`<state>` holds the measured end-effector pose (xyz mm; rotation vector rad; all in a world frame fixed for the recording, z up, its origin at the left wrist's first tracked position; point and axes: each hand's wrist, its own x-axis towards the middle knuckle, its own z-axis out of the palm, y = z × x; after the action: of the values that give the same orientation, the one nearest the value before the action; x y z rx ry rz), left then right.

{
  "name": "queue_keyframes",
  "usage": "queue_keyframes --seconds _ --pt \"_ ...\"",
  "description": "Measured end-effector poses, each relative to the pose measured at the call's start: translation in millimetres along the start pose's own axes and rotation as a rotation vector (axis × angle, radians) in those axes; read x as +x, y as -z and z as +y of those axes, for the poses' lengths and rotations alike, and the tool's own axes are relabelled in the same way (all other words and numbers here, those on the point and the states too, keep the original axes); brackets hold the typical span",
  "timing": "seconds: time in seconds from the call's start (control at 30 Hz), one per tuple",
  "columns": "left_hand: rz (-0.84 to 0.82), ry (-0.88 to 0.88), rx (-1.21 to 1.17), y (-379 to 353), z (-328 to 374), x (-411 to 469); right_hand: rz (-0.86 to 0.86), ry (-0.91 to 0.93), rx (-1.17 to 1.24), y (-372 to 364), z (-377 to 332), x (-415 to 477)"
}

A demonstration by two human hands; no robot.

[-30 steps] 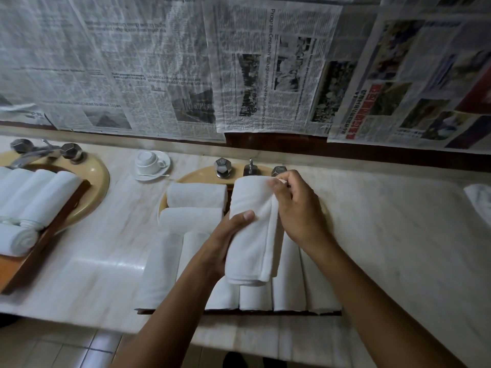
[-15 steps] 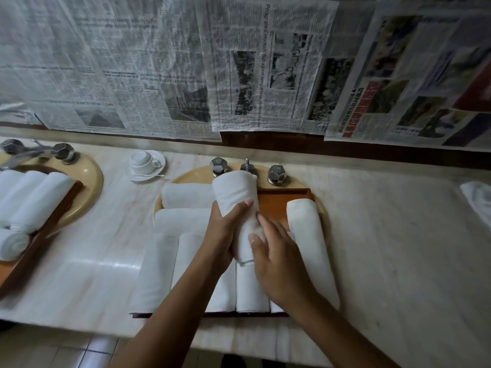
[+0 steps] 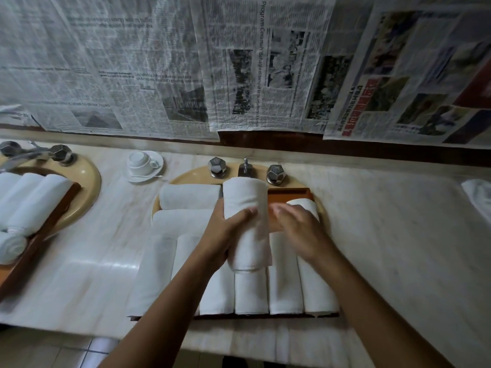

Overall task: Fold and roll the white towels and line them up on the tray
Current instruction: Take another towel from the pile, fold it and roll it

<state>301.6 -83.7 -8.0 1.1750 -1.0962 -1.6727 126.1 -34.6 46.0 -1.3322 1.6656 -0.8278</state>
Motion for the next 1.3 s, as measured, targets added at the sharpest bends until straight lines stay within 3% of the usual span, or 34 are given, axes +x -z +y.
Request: queue_keyframes --seconds 0.1,0.2,0.27,0.37,0.53,0.67,0.77,0.97,1.03,1.2,1.3 --pt "0.048 -0.084 0.447 -8.2 10.2 -1.5 -0.137 -0.184 0.270 15.4 -13.6 25.2" --pt "0.034 -0.205 0.883 -18.6 20.0 -6.5 -0.218 -0.256 0.314 21.5 -15.5 46.8" --pt "-0.013 -0.301 1.028 -21.4 23.1 -4.5 -0.278 -0.262 0.281 24.1 -16.0 56.5" --pt "-0.061 -0.327 1.051 -14.1 31.9 2.2 -0.320 -0.238 0.336 27.9 -9.2 69.8" --pt "-0.207 -0.177 1.100 27.3 50.1 26.5 -0.422 -0.104 0.558 46.1 20.3 97.6" --pt "-0.246 -0.130 1.122 44.4 48.2 61.5 -0.375 -0.130 0.556 43.1 42.5 118.0" --pt "-0.220 -0.200 1.254 42.0 35.5 86.4 -0.314 -0.163 0.353 32.5 53.4 127.0" --pt "-0.359 -0.165 1.576 42.9 -1.0 106.6 -0.383 -0.004 -0.576 23.6 62.8 130.8" --pt "-0.424 -0.130 1.687 41.6 -6.5 111.2 -0.412 -0.049 -0.808 20.2 60.4 135.0" --pt "-0.498 -0.035 1.836 28.7 -4.2 116.2 -0.557 -0.124 -1.055 11.9 74.0 150.0" --pt "-0.445 -0.122 1.744 27.4 -2.9 113.3 -0.484 -0.086 -1.031 9.0 73.6 154.3"
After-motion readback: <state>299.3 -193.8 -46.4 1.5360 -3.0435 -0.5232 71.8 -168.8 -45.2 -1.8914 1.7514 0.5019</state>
